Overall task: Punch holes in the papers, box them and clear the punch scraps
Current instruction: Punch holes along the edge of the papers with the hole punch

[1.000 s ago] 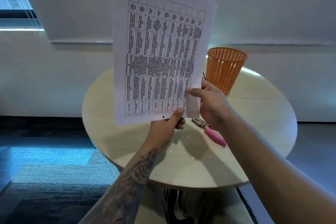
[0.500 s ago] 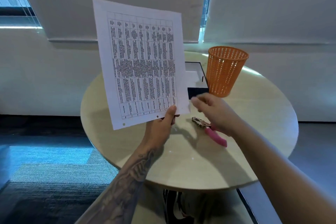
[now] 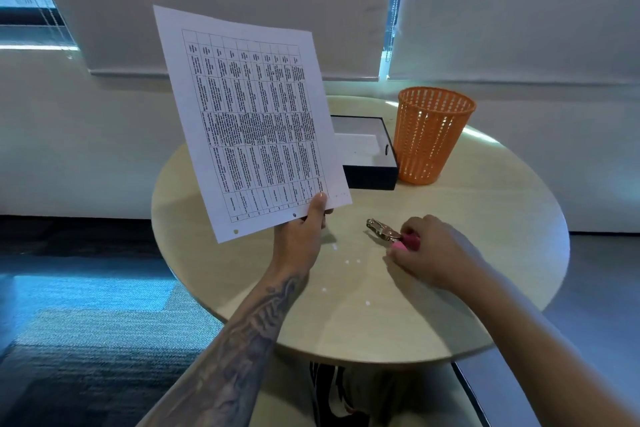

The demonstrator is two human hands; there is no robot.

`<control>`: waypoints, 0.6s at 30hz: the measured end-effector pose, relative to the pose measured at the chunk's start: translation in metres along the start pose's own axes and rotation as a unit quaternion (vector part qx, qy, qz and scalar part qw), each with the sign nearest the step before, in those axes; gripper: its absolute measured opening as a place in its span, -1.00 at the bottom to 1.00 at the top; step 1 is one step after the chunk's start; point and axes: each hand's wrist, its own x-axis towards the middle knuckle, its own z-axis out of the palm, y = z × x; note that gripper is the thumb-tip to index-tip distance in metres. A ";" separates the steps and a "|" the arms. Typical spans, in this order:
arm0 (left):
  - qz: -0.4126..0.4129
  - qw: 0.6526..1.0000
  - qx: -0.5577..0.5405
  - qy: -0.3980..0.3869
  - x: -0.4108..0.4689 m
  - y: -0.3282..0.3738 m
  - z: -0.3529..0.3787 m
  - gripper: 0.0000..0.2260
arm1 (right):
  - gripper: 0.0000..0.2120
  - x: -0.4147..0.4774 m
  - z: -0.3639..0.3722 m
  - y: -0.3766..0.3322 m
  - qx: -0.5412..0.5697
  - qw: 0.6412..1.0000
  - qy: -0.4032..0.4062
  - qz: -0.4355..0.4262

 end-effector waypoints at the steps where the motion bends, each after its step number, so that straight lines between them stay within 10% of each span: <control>1: 0.003 1.000 -0.001 0.003 0.001 0.001 0.000 -0.68 | -0.69 -0.002 0.000 -0.001 0.021 1.000 0.007 -0.003; 7: 0.017 1.000 0.015 0.015 0.007 0.004 0.000 -0.63 | -0.89 -0.010 -0.003 -0.016 0.331 0.943 -0.031 0.001; 14: 0.072 0.995 0.069 0.028 0.010 0.017 0.006 -0.60 | -0.58 -0.016 -0.009 -0.032 0.642 0.733 -0.217 0.058; 18: 0.104 0.992 0.067 0.038 0.007 0.026 0.012 -0.73 | -0.55 -0.016 -0.006 -0.036 0.640 0.730 -0.237 0.031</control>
